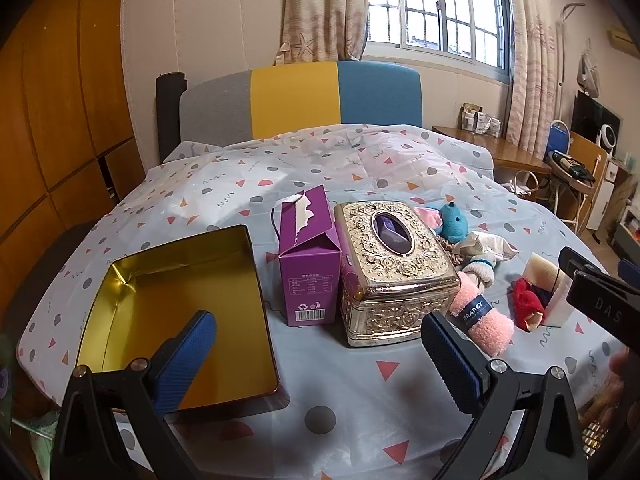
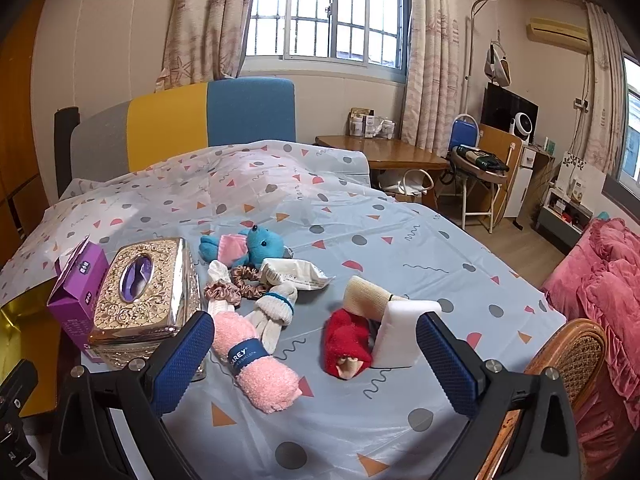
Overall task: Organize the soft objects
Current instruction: 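Move both tools toward the soft items beside the silver tissue box, then lower the left gripper onto the pink rolled dishcloth and close, then lift the pink dishcloth with the left gripper while the right gripper grasps the white cloth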
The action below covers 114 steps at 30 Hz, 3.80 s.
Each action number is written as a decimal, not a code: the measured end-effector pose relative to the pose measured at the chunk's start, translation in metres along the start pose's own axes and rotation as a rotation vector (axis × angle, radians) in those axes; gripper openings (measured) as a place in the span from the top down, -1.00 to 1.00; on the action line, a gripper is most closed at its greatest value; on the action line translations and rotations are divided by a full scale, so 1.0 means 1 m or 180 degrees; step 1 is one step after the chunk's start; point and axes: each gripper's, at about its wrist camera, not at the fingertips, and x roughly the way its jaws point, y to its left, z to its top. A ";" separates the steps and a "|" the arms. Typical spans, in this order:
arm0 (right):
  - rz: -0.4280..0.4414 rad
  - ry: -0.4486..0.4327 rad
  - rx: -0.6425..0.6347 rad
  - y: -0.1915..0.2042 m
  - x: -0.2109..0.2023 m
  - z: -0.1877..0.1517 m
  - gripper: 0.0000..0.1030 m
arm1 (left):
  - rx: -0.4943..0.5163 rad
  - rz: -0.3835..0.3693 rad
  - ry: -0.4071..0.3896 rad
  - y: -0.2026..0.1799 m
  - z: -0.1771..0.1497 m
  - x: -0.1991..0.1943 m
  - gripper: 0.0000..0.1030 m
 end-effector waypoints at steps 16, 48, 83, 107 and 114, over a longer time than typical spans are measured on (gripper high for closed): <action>-0.0040 -0.0001 0.0062 -0.014 0.001 0.000 -1.00 | 0.0119 -0.0036 0.0016 -0.011 -0.003 0.000 -1.00; -0.0112 0.0477 0.0612 -0.117 0.044 -0.006 -1.00 | 0.0482 -0.1225 0.0870 -0.089 -0.017 0.048 -0.97; 0.0185 0.0581 0.1095 -0.146 0.055 -0.023 -0.99 | 0.0593 -0.0985 0.1313 -0.204 -0.016 0.159 -0.29; 0.0267 0.0800 0.1151 -0.149 0.066 -0.025 -0.83 | 0.0582 -0.1800 0.1477 -0.148 -0.036 0.133 -0.23; 0.0588 0.0777 0.0777 -0.116 0.068 0.008 -0.83 | 0.0782 -0.1733 0.1298 -0.151 -0.044 0.130 0.34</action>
